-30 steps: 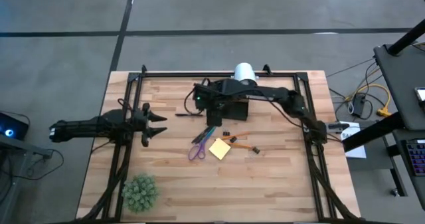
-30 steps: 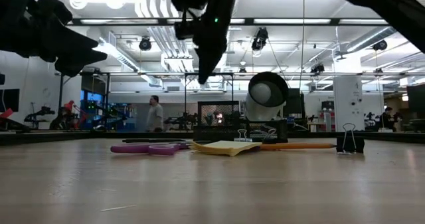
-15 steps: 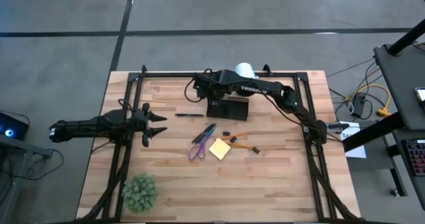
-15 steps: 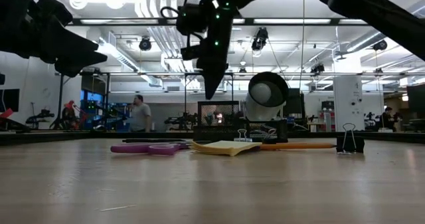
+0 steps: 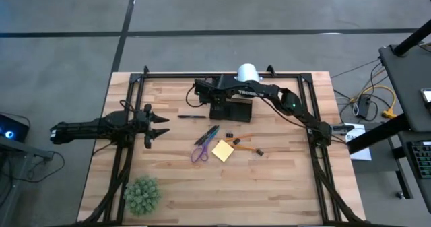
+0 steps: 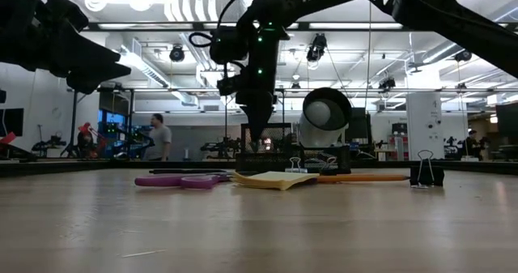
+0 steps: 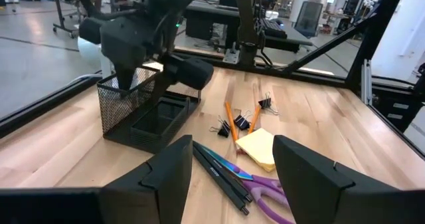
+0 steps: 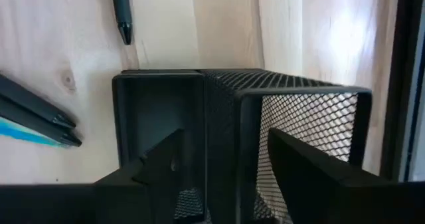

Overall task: Pick and place office supplies into organizer
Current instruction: Move the black mesh organizer to the center of the table

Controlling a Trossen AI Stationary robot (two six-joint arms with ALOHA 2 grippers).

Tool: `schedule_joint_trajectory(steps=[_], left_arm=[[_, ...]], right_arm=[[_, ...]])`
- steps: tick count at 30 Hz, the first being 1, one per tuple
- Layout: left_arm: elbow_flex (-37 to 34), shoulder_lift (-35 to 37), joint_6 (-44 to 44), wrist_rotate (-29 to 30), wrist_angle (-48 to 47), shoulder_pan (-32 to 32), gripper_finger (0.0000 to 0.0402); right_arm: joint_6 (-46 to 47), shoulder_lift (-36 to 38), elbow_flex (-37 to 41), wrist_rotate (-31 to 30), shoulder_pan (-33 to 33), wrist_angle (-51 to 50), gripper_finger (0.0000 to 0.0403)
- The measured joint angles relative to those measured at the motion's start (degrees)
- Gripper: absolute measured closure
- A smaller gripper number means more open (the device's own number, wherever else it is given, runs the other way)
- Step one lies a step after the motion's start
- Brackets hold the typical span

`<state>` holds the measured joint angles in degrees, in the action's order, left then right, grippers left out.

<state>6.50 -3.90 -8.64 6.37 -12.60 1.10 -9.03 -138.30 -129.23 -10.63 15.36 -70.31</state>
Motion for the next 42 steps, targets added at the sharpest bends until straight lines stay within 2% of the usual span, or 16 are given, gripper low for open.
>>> schedule_joint_trajectory(steps=[11,15,21,30,33,37,42], left_arm=[[0.2,0.0,-0.1,0.0,0.1,0.0,0.0207],[0.3,0.0,-0.2,0.0,0.1,0.0,0.0207],[0.9,0.0,-2.0,-0.1,0.1,0.0,0.0207],[0.9,-0.1,-3.0,0.0,0.1,0.0,0.0207],[0.9,-0.2,-3.0,-0.1,0.0,0.0,0.0207],[1.0,-0.2,-3.0,-0.1,0.1,0.0,0.0207],[1.0,-0.2,-3.0,-0.1,0.0,0.0,0.0207]], right_arm=[[6.0,0.0,0.0,1.7,-3.1,-1.1,0.0347],[7.0,0.1,0.0,1.7,-4.9,-1.1,0.0387],[10.5,0.2,0.0,4.5,-8.3,-0.9,0.0394],[14.6,0.2,-1.7,4.9,-12.9,-1.0,0.0394],[17.3,0.2,-1.8,4.0,-13.1,-0.5,0.0394],[19.1,0.4,-1.8,-0.9,-13.2,-0.3,0.0393],[16.4,1.3,-3.6,-0.9,-13.2,0.7,0.0369]])
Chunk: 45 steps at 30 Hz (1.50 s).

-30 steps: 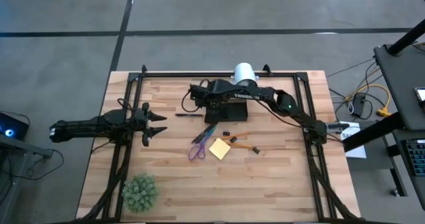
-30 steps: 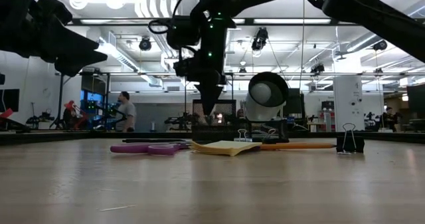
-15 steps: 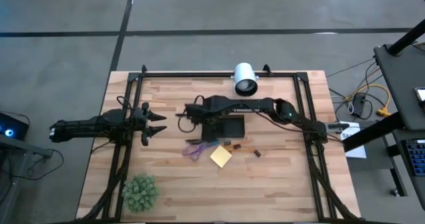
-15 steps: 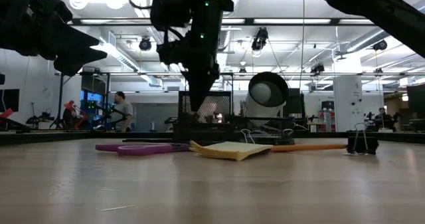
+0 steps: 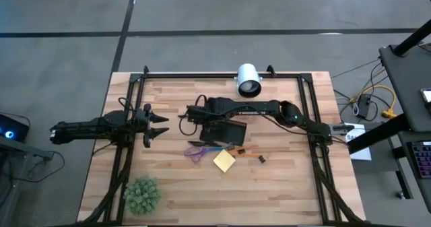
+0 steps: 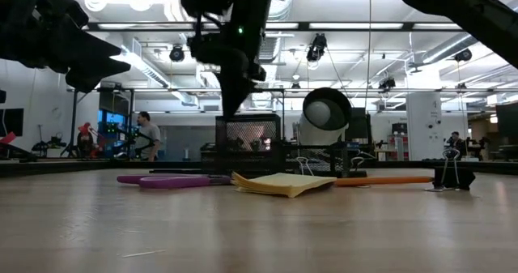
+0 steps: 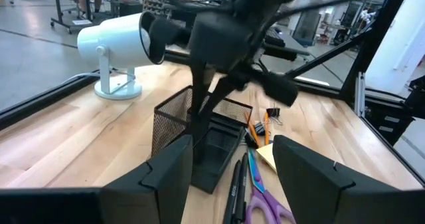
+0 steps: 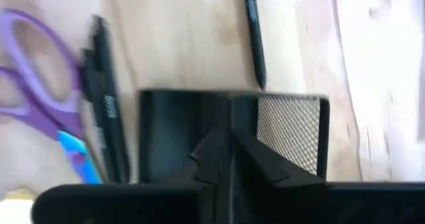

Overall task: Pick and place office supplies into organizer
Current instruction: Move the black mesh organizer to the center of the table, then put the right black binder clip into the black mesh organizer

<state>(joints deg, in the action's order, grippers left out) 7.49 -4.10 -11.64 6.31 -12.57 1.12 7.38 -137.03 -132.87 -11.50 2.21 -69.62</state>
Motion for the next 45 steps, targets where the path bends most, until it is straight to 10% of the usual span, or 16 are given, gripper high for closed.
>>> schedule_joint_trajectory(steps=[13,24,34,45], left_arm=[[-0.1,0.0,0.0,0.0,0.0,0.0,0.0207],[0.1,0.2,-4.4,-0.3,0.1,0.0,0.0207],[-0.3,0.1,-20.7,-0.4,0.5,0.0,0.0207],[-0.3,0.1,-20.8,-0.4,5.5,0.0,0.0207]], right_arm=[[-6.9,3.7,-2.1,3.0,-2.5,-4.9,0.0223],[-8.9,5.7,-1.9,2.6,-10.3,-19.7,0.0195],[5.1,9.9,3.9,1.8,-18.3,-20.4,0.0196],[37.6,23.7,28.9,4.4,-26.7,-15.5,0.0204]])
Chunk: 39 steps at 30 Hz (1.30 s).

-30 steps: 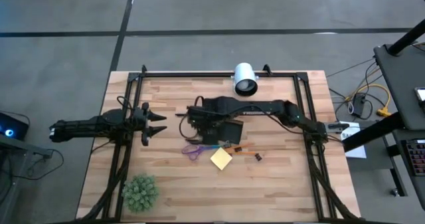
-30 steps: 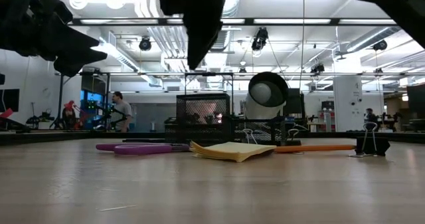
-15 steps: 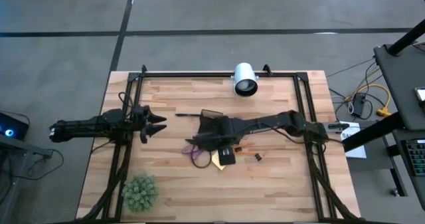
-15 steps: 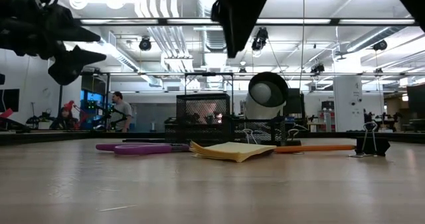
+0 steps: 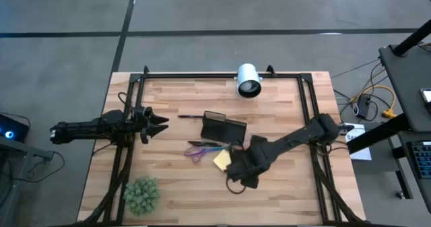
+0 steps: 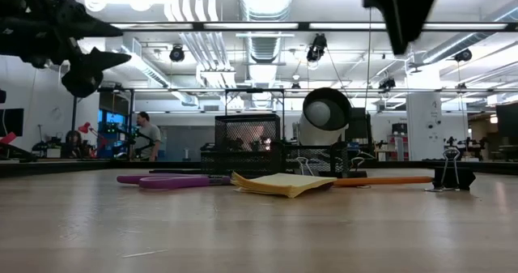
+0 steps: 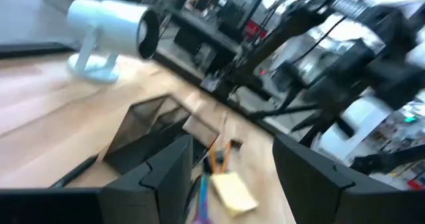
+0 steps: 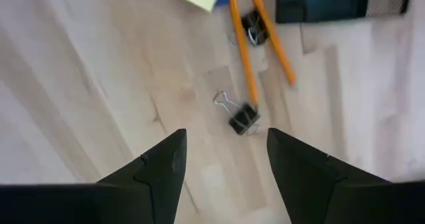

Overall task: Pick and place office supplies into organizer
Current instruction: Put the right black binder clip into the black mesh organizer

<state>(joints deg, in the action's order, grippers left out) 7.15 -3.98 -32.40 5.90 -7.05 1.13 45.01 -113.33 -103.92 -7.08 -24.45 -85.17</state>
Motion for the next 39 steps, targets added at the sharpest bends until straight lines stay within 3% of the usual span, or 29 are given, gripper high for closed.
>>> schedule_joint_trajectory(steps=[9,14,19,31,39], left_arm=[[-0.1,-0.2,-0.2,0.0,0.1,0.0,0.0207],[-0.1,-0.2,-0.3,0.0,0.2,0.0,0.0207],[-0.1,-0.4,-3.3,0.5,0.2,0.0,0.0207],[0.2,-0.5,-3.4,1.1,0.7,0.0,0.0207],[0.2,-0.7,-3.4,2.9,0.7,0.0,0.0207]], right_arm=[[16.9,13.6,29.9,4.1,1.3,18.1,0.0204],[27.2,21.7,42.2,5.7,1.4,25.0,0.0204],[35.4,27.3,51.9,10.8,3.2,39.2,0.0204],[37.0,27.7,54.8,5.5,4.4,41.3,0.0204],[35.2,24.3,54.8,5.4,4.7,45.3,0.0204]])
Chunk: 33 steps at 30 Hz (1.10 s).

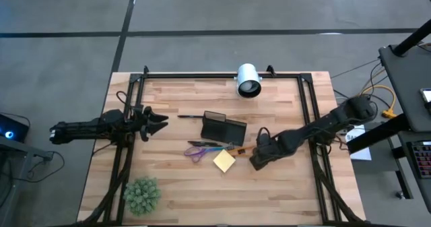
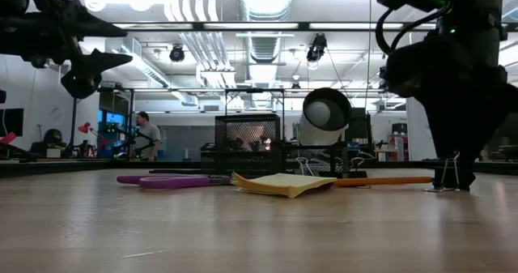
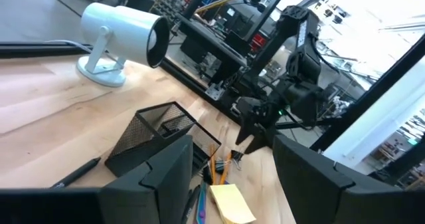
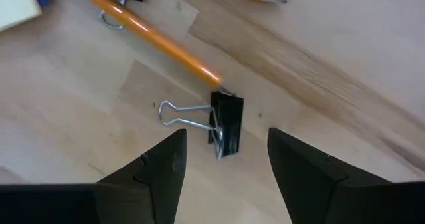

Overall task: Pick and place office supplies into organizer
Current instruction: Put the right black binder clip into the black mesh organizer

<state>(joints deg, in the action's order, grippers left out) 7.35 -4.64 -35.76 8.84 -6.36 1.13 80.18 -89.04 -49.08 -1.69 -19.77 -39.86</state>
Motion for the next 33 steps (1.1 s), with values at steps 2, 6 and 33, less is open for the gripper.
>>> schedule_joint_trajectory(steps=[2,6,33], left_arm=[[0.0,-0.1,0.0,0.7,-0.2,0.0,0.0207],[0.1,-0.4,0.0,0.8,-0.2,0.0,0.0207],[0.1,-0.2,0.1,3.6,-0.1,0.0,0.0207]], right_arm=[[0.6,-1.1,0.0,0.0,0.1,0.5,0.0204],[0.6,-2.6,-0.3,0.2,0.1,0.4,0.0208],[-5.6,-2.5,-1.4,0.3,0.3,0.1,0.0393]])
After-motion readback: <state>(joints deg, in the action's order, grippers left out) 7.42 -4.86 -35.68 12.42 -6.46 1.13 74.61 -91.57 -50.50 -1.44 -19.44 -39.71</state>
